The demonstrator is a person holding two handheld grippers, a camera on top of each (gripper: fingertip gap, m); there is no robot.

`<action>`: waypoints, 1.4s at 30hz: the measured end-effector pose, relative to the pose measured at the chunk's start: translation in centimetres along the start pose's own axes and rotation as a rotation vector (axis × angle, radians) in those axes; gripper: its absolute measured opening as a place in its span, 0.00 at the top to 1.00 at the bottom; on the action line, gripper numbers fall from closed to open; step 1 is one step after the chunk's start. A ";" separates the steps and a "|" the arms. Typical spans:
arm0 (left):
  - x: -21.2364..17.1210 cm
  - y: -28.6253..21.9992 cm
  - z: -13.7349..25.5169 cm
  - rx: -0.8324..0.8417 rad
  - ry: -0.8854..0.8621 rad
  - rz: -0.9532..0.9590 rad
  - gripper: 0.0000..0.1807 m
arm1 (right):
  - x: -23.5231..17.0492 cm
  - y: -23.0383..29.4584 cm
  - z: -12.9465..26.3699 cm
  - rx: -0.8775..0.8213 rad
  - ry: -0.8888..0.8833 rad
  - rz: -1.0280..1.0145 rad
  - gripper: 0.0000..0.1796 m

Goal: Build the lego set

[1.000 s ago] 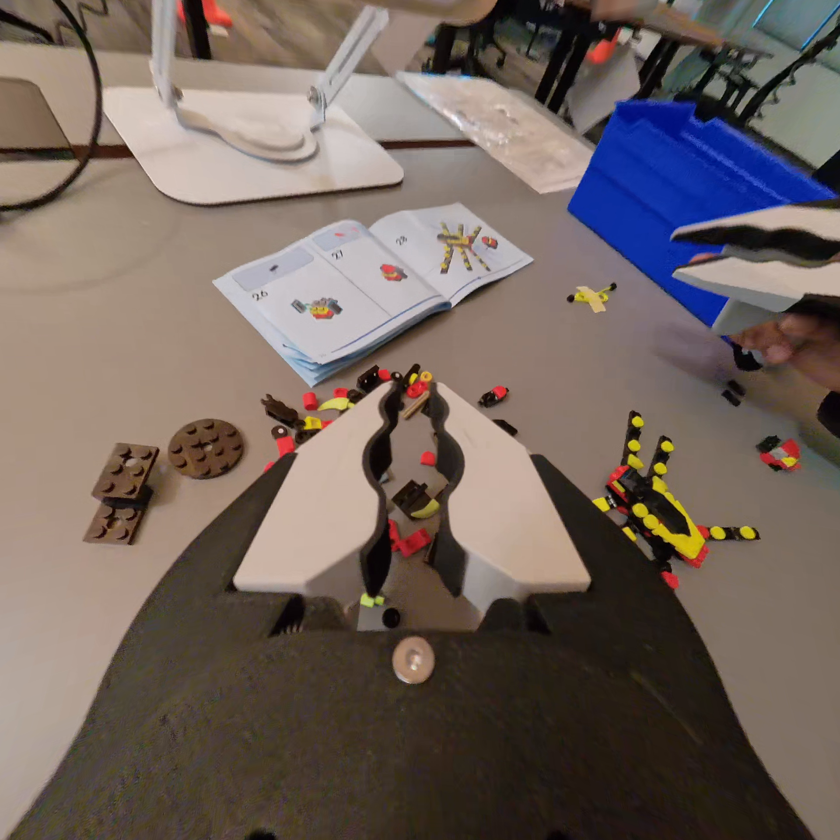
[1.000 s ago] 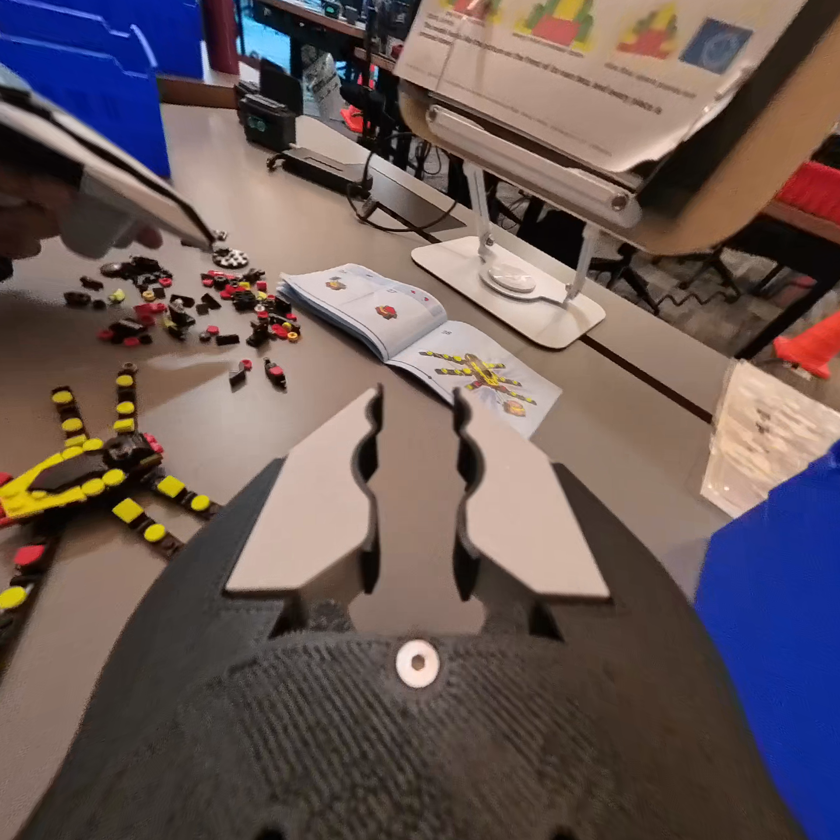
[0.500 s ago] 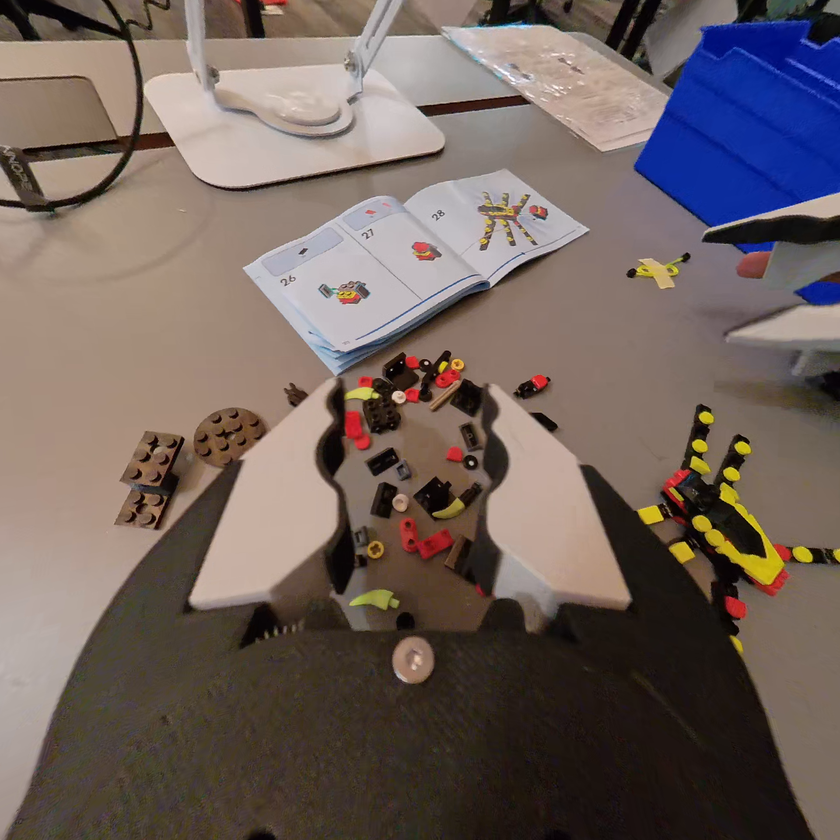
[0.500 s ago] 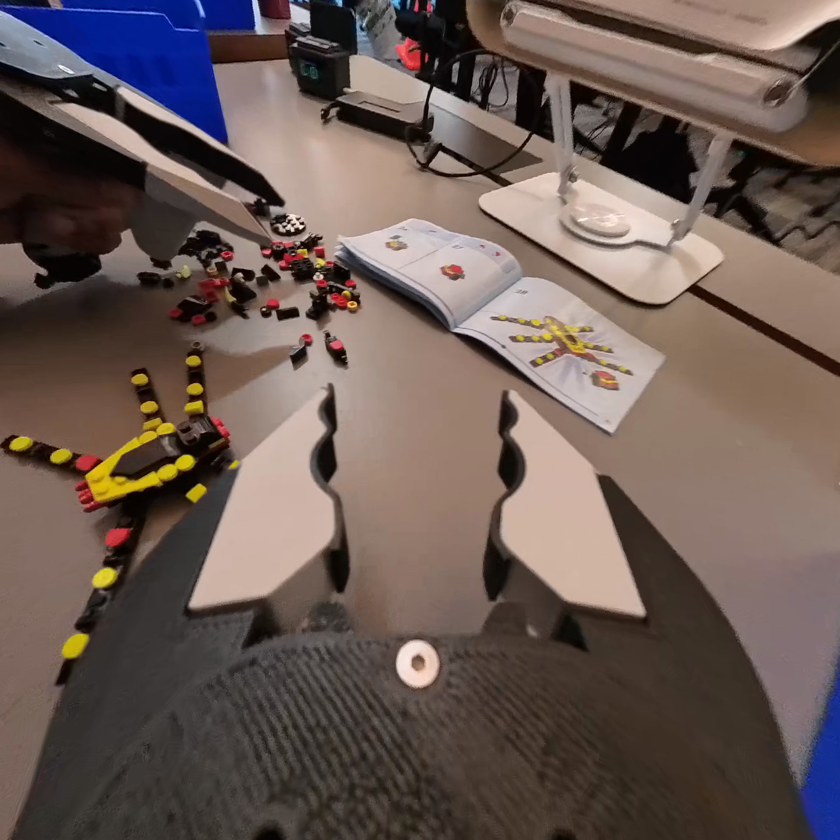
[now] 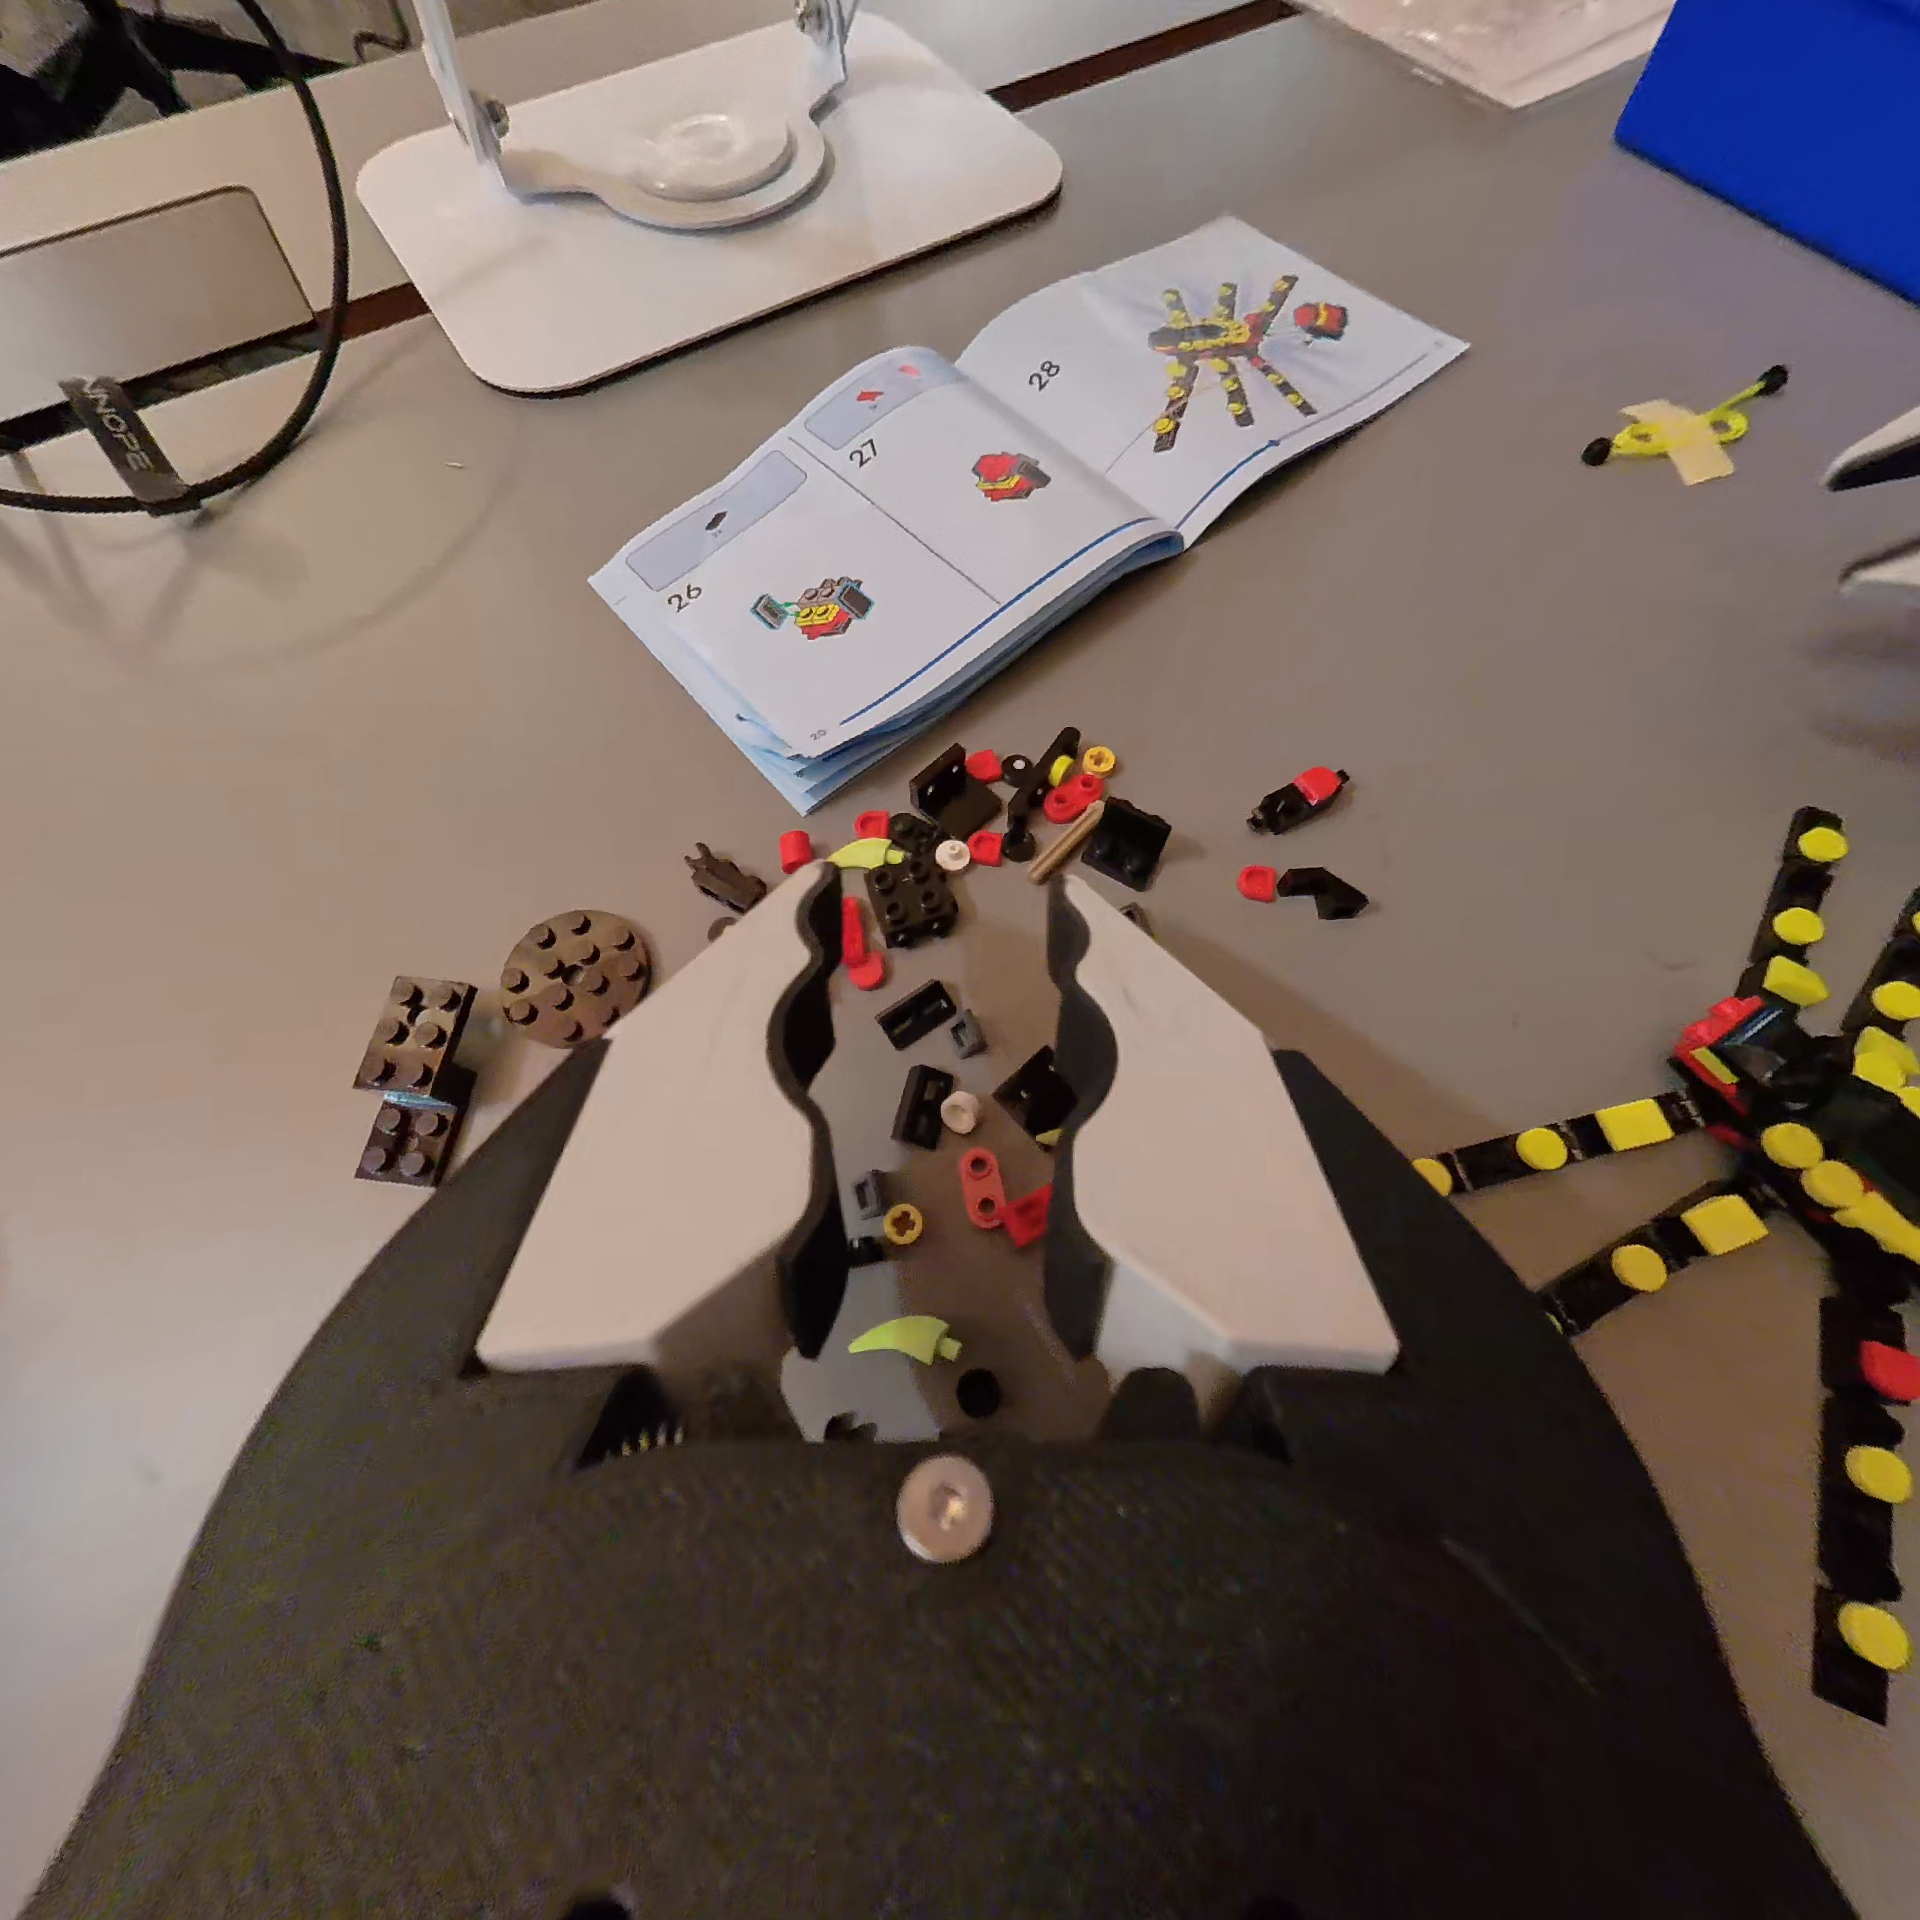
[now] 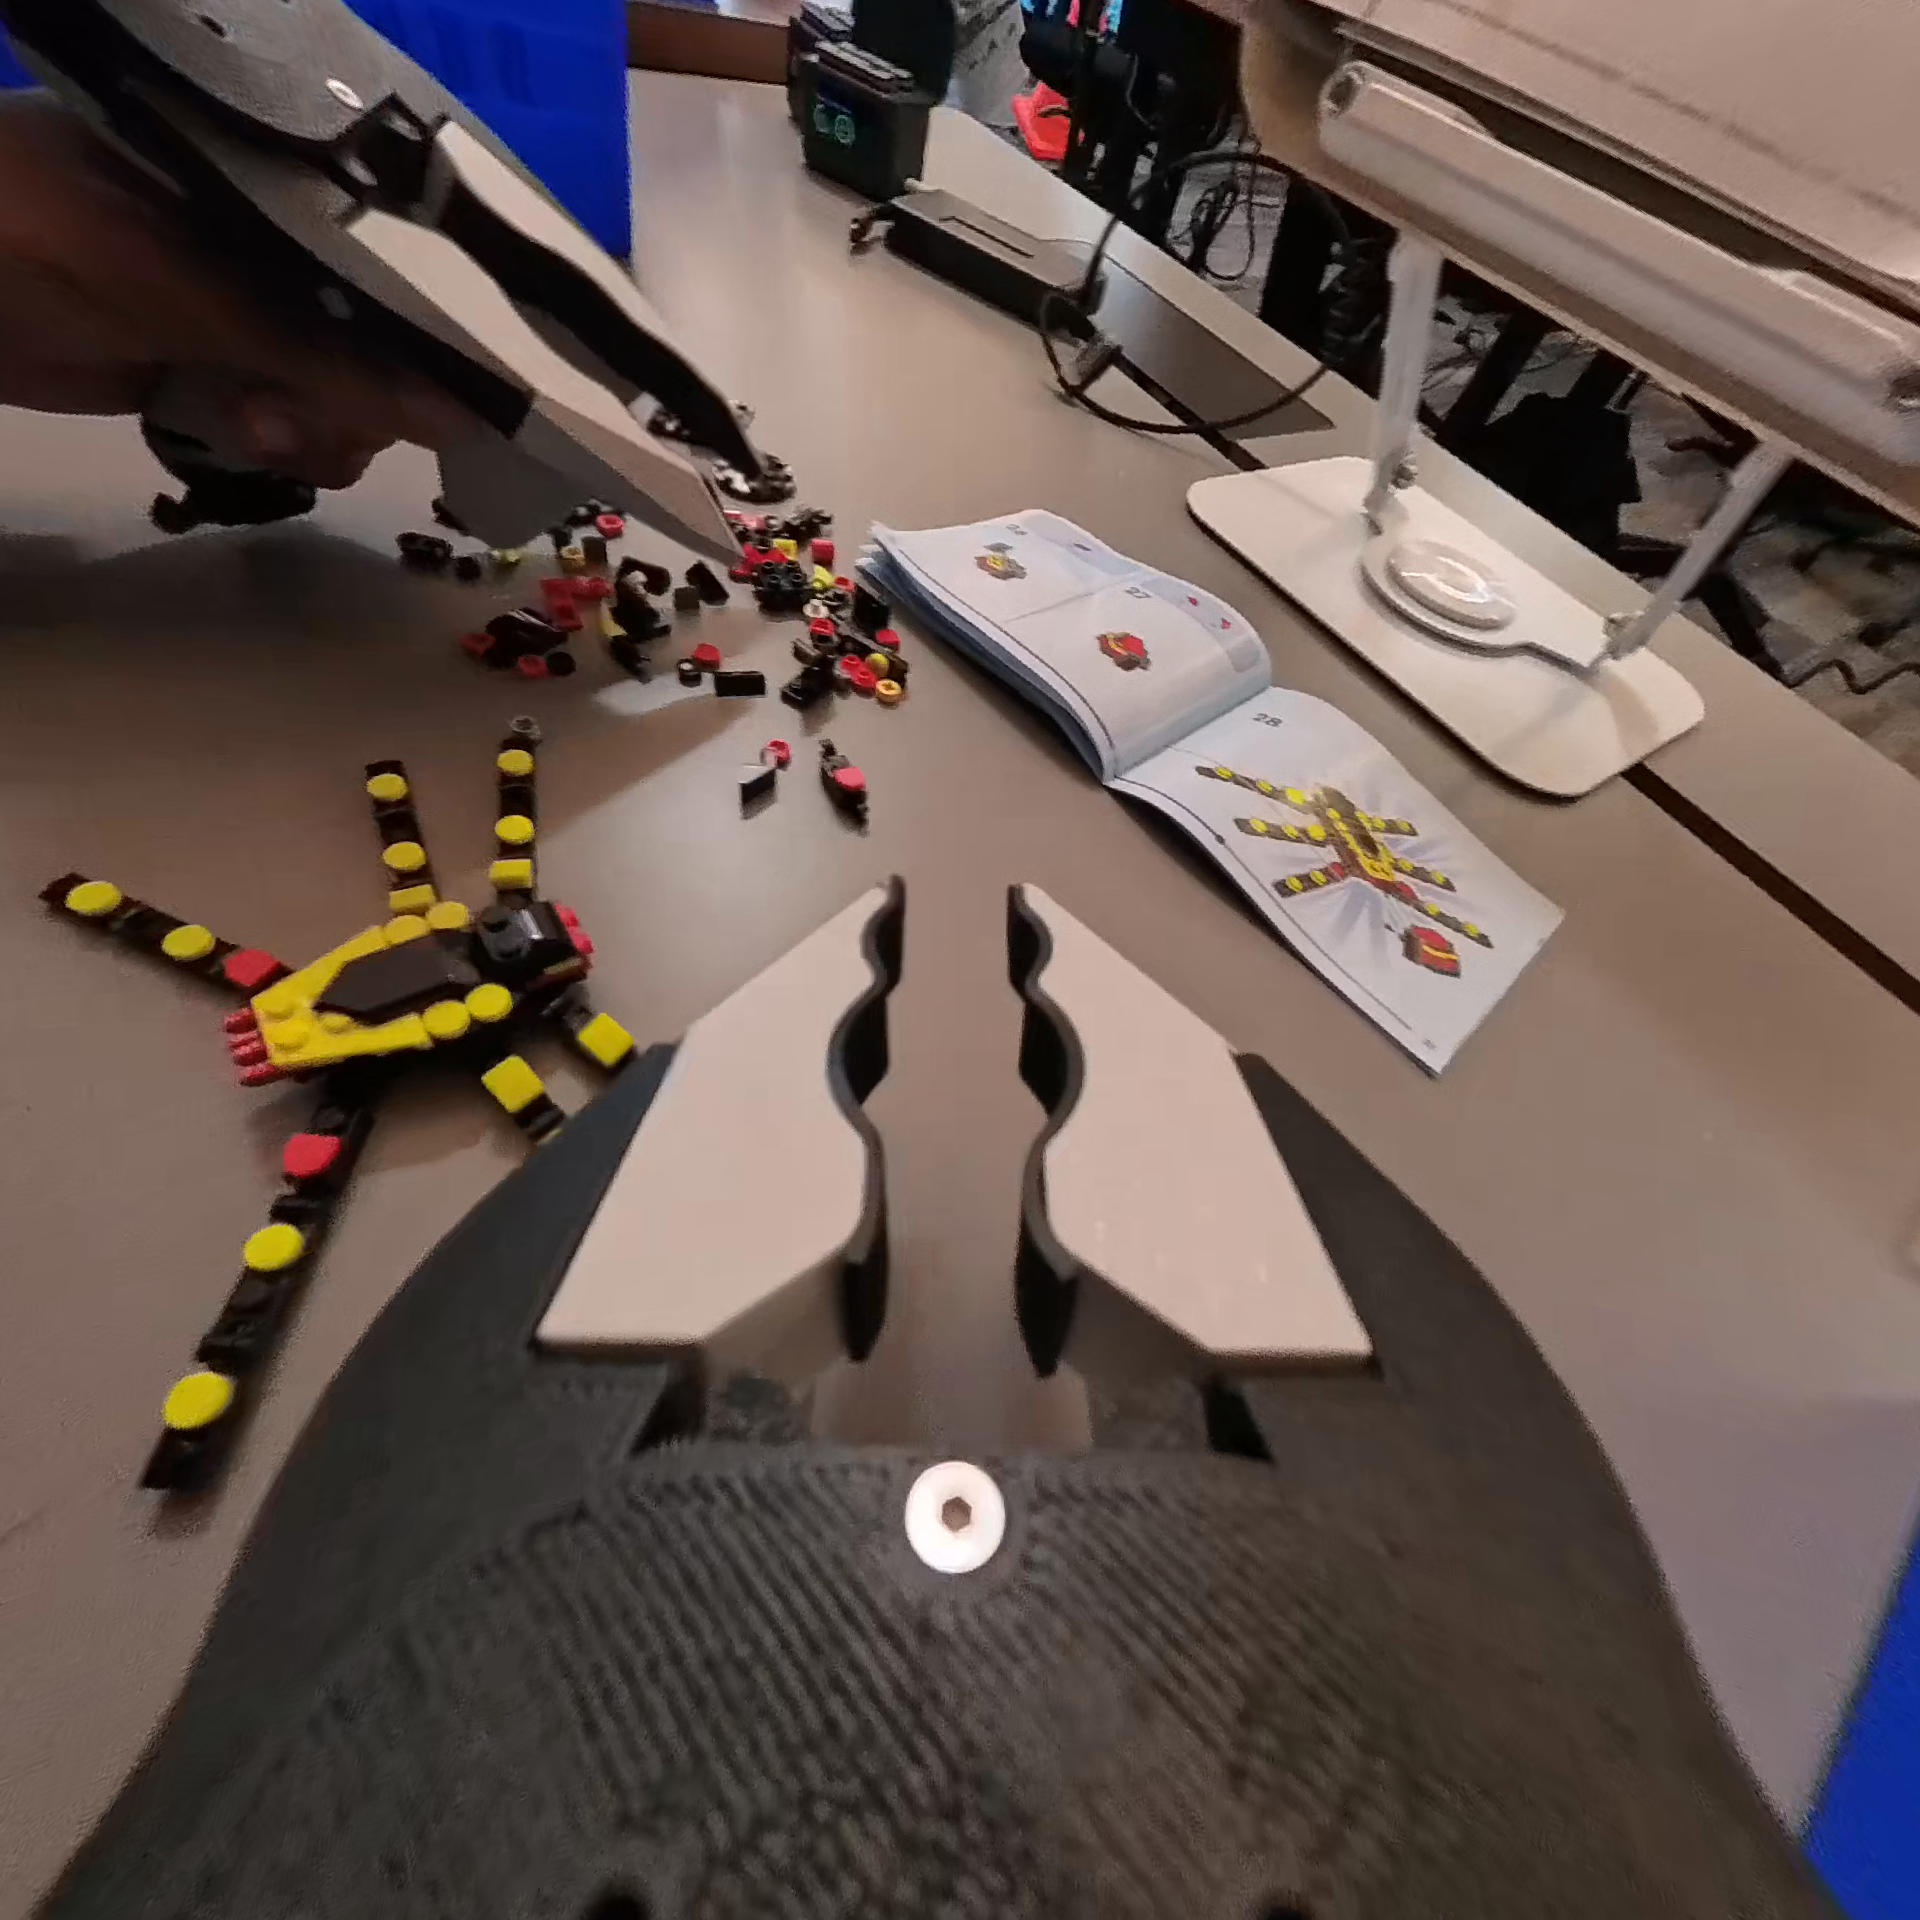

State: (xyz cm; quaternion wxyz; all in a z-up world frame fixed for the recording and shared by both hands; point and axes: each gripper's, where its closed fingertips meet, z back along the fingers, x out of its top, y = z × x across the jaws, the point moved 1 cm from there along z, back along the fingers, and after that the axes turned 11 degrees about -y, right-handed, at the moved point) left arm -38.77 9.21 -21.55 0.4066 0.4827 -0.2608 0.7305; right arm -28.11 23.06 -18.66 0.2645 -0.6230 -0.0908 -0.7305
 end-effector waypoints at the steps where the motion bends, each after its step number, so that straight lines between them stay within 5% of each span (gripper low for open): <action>1: 0.0 0.1 0.0 0.010 0.003 -0.005 0.77 | 0.3 0.4 -0.1 0.011 0.001 0.005 0.84; 6: -0.2 0.4 -0.1 0.045 0.019 -0.014 0.65 | 4.6 5.2 -1.9 0.069 -0.087 0.010 0.54; 16: -0.5 0.8 -0.1 0.116 0.048 -0.061 0.58 | 7.7 16.1 -3.5 0.293 -0.148 0.151 0.55; 20: -0.5 1.3 -0.2 0.171 0.052 -0.087 0.52 | 8.0 15.0 -3.4 0.253 -0.157 0.131 0.54; 29: 0.0 0.6 -0.3 0.119 0.024 -0.021 0.44 | 4.1 5.2 -1.8 0.039 -0.055 -0.070 0.35; 34: 0.8 0.3 0.0 0.077 -0.018 0.020 0.42 | 3.1 3.3 -1.1 0.018 -0.044 -0.125 0.51; 38: 0.6 1.0 0.1 0.089 -0.017 0.053 0.52 | 3.2 2.7 -0.8 -0.003 -0.074 -0.124 0.66; 42: 1.0 1.1 0.3 0.076 -0.055 0.057 0.73 | 2.7 2.2 -0.6 -0.003 -0.084 -0.130 0.95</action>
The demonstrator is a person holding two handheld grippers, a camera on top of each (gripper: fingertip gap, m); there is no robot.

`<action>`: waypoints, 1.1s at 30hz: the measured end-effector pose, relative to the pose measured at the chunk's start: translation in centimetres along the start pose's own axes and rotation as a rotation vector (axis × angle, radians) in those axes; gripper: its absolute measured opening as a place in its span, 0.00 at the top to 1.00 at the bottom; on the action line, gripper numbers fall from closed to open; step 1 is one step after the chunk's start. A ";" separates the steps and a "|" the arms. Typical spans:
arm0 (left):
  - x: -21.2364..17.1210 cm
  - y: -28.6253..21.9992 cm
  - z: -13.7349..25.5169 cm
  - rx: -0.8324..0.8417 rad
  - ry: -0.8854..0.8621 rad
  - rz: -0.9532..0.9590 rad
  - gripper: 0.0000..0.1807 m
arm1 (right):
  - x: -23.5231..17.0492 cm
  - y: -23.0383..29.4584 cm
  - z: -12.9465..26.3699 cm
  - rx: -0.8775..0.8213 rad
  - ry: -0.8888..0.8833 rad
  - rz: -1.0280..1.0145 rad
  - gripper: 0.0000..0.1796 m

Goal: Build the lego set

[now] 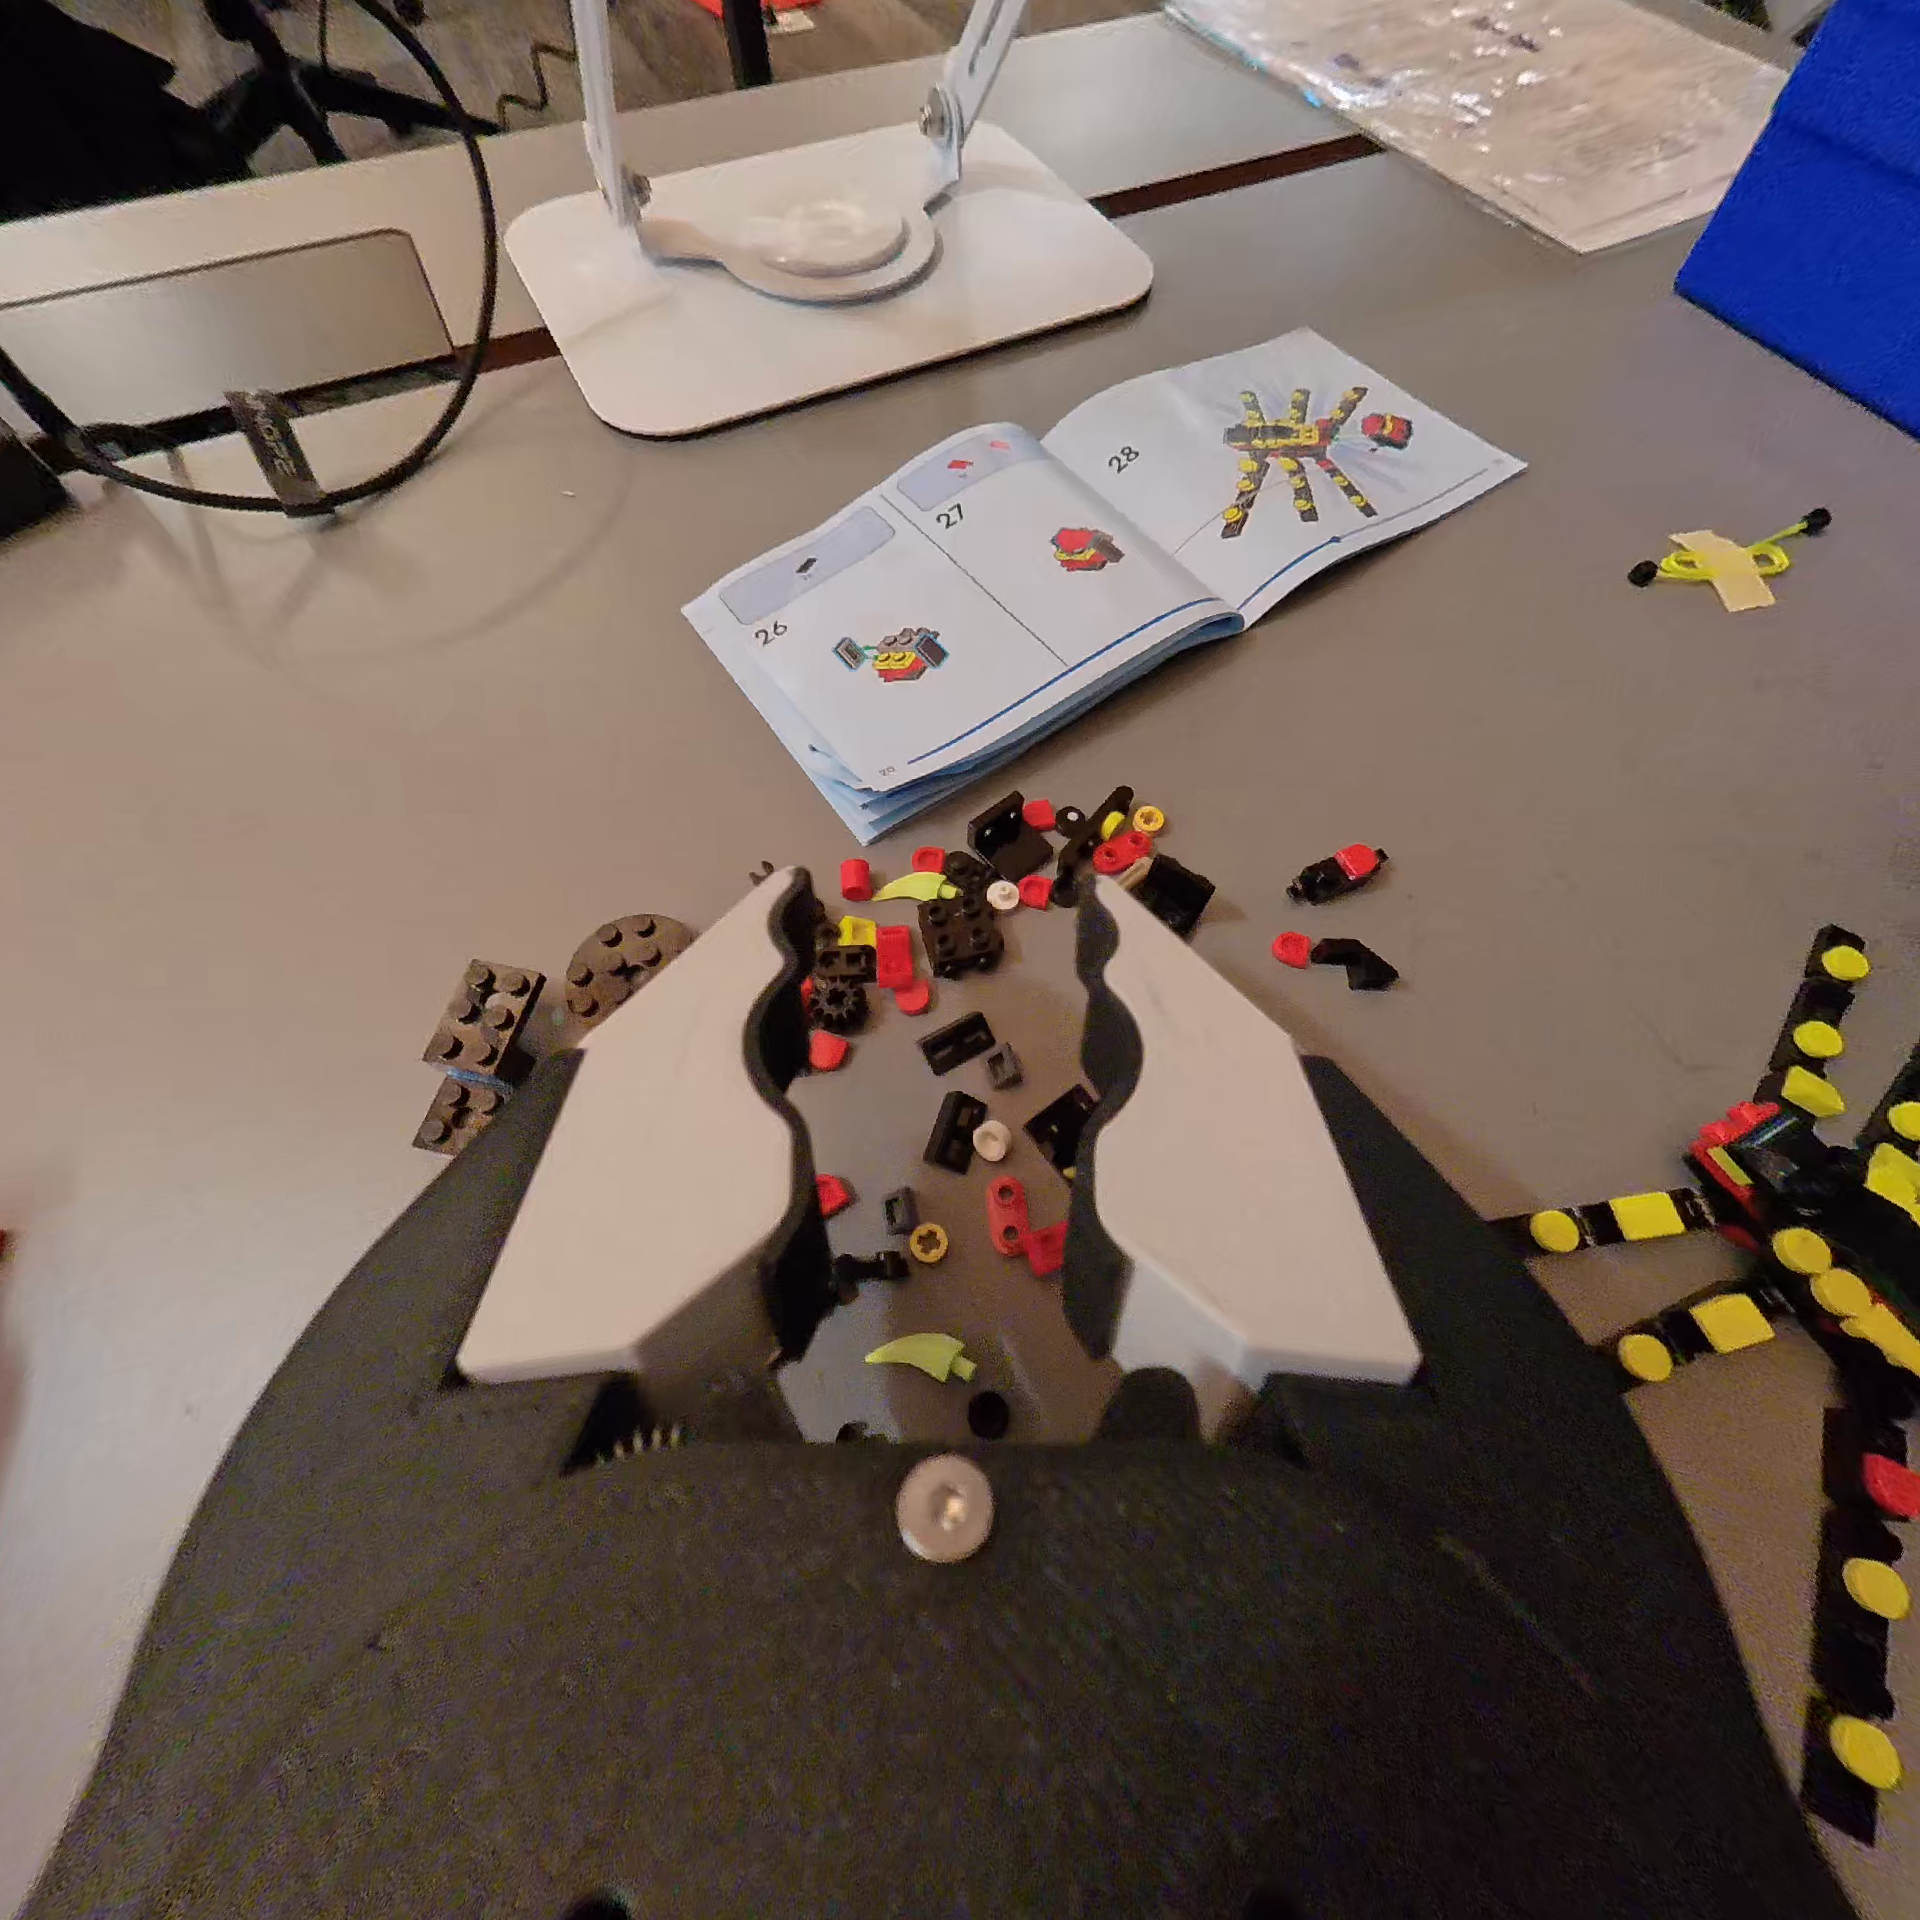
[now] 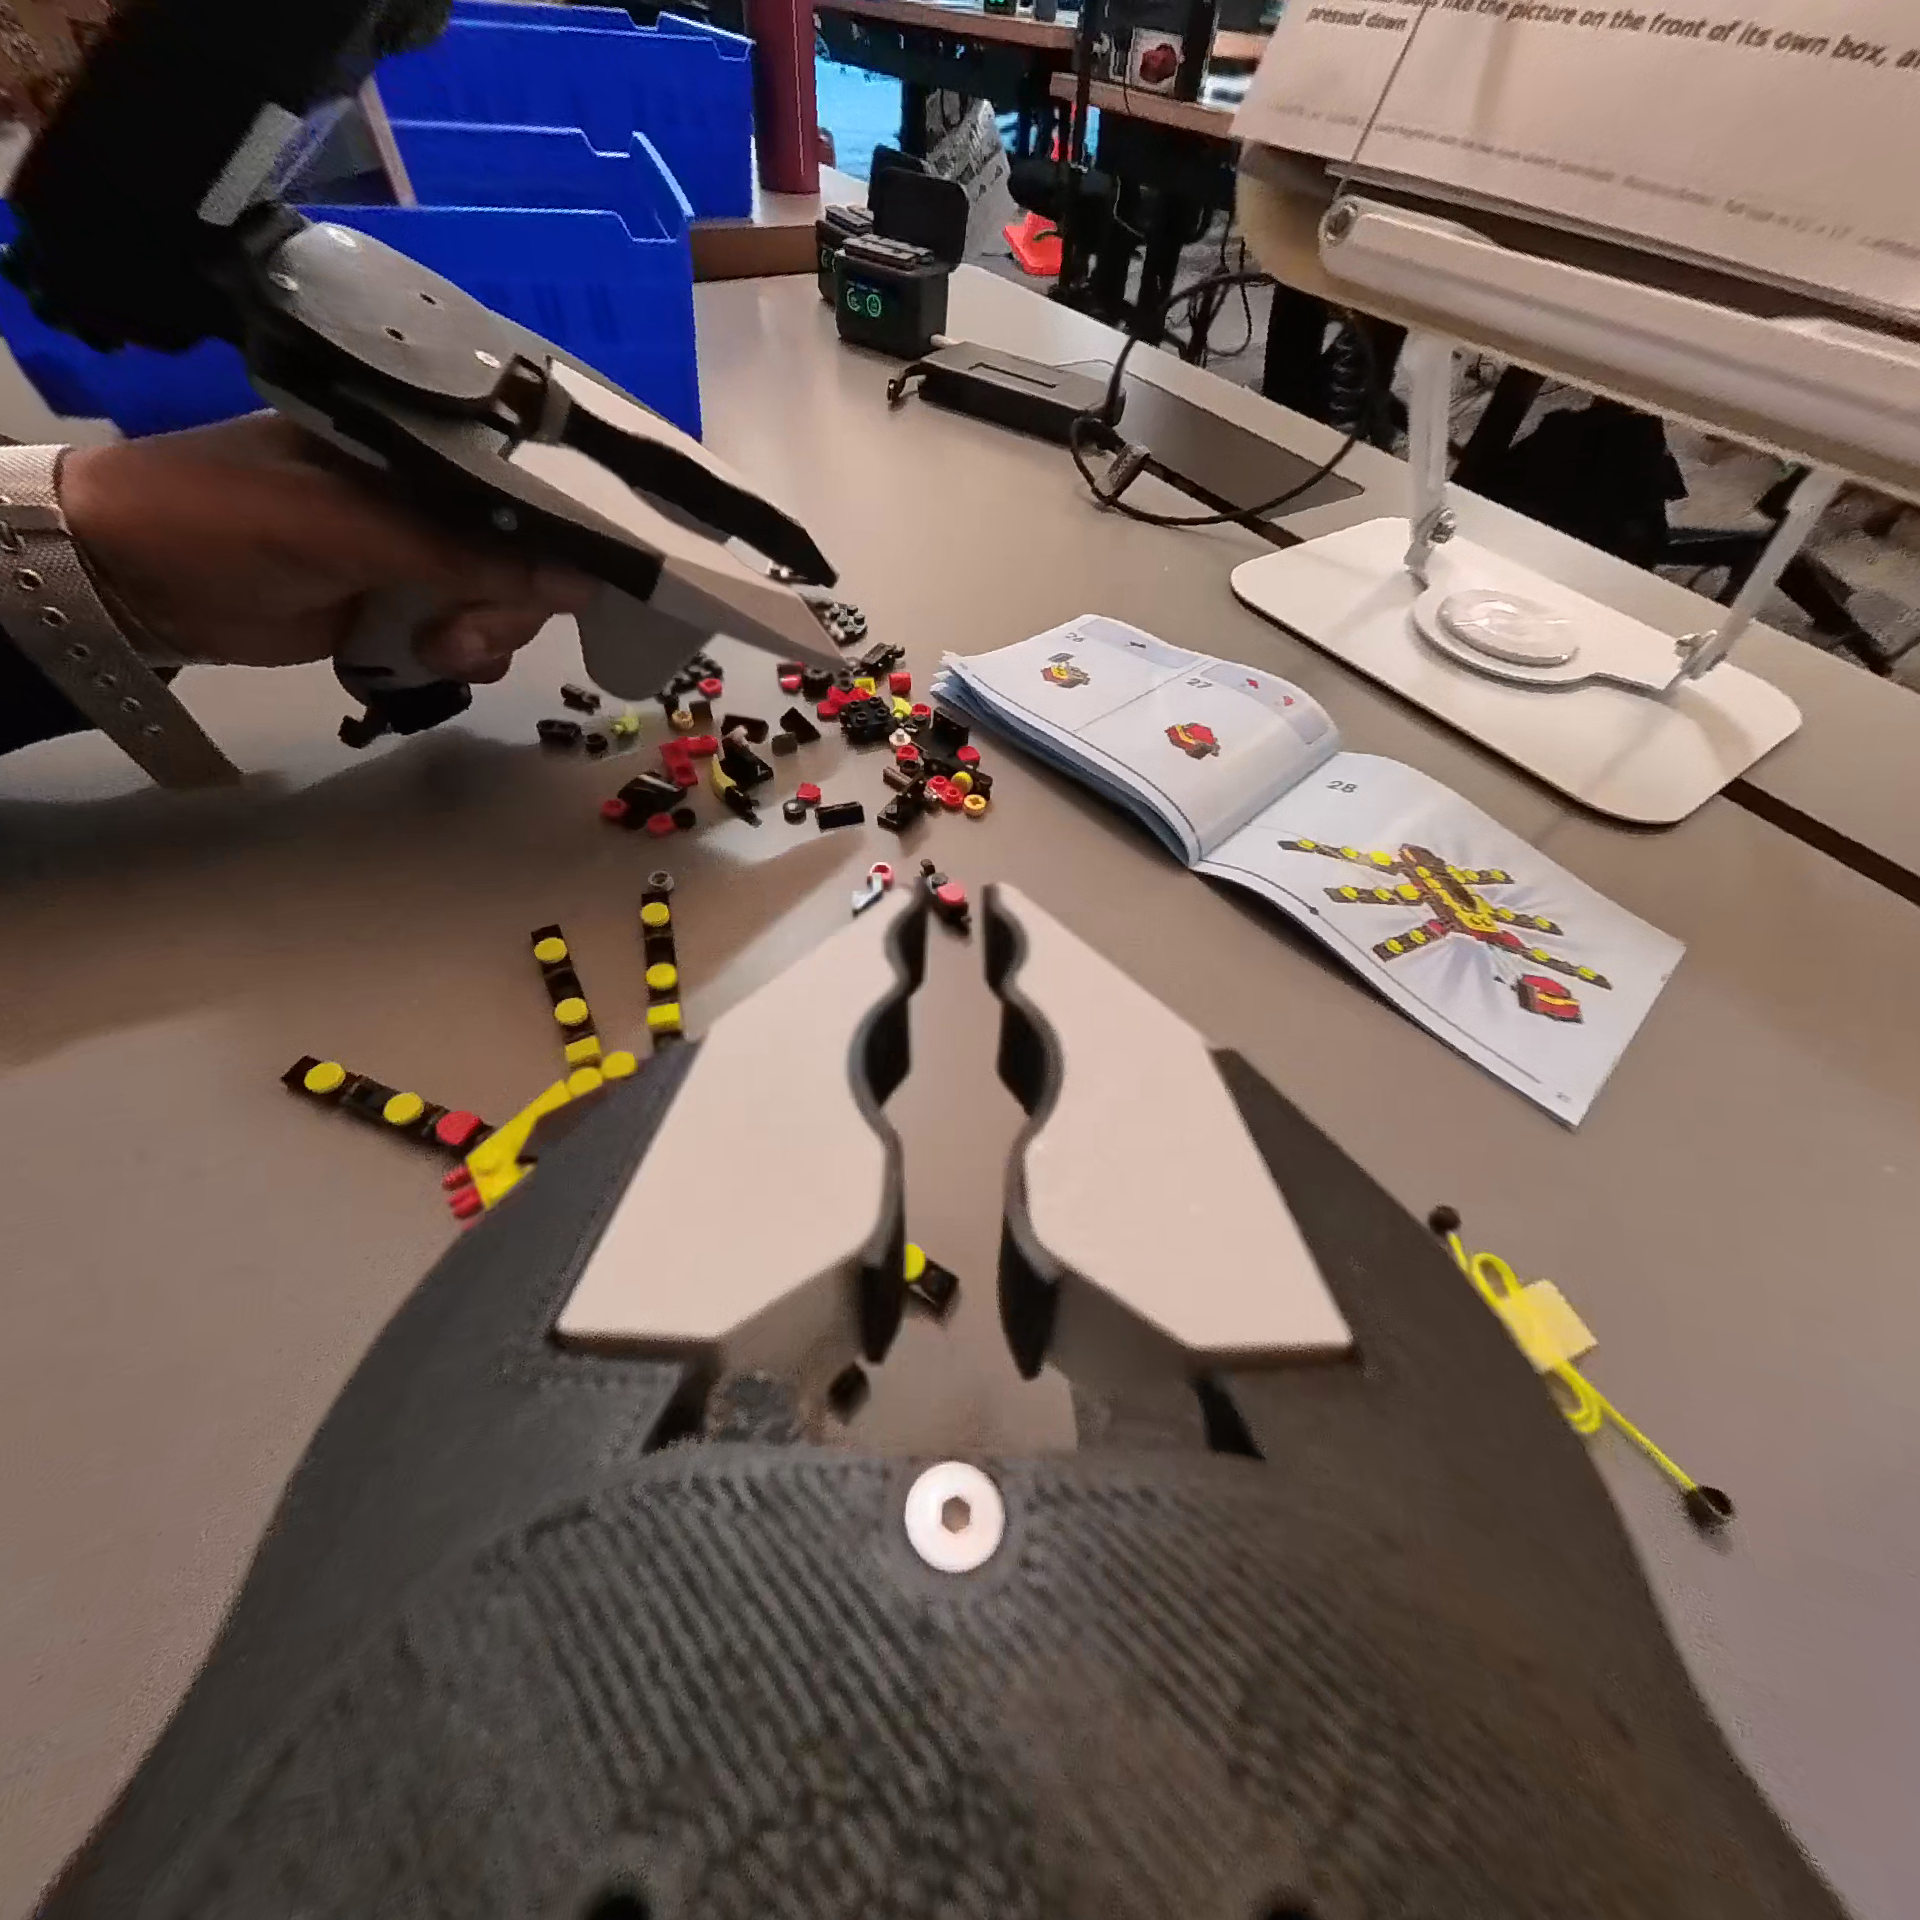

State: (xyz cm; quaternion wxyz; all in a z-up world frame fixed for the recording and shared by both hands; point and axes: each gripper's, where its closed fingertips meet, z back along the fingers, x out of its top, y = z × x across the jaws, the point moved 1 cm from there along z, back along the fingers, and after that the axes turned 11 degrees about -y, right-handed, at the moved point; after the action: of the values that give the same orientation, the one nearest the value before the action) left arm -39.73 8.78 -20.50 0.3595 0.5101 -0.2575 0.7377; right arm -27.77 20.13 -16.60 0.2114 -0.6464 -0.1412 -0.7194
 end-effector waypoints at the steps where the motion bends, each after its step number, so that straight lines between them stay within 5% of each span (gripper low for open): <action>1: 0.1 0.0 0.0 0.003 -0.006 -0.006 0.76 | -0.1 -0.1 0.1 0.006 -0.004 -0.010 0.99; 9: 0.4 0.2 0.2 0.012 -0.029 -0.051 0.95 | -0.1 -0.3 0.3 0.053 -0.021 -0.129 0.99; 21: 0.4 0.9 0.4 0.026 -0.024 -0.091 0.97 | -1.3 0.1 -0.1 0.027 0.055 0.007 0.95; 33: 0.5 10.6 3.1 0.225 -0.061 -0.002 0.72 | -0.8 -0.9 0.3 0.006 0.014 -0.041 0.94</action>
State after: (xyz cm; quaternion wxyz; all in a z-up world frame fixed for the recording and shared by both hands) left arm -46.47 0.14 -19.11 0.2927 0.5695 -0.1835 0.7458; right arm -27.86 21.14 -17.25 0.1994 -0.6377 -0.1552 -0.7277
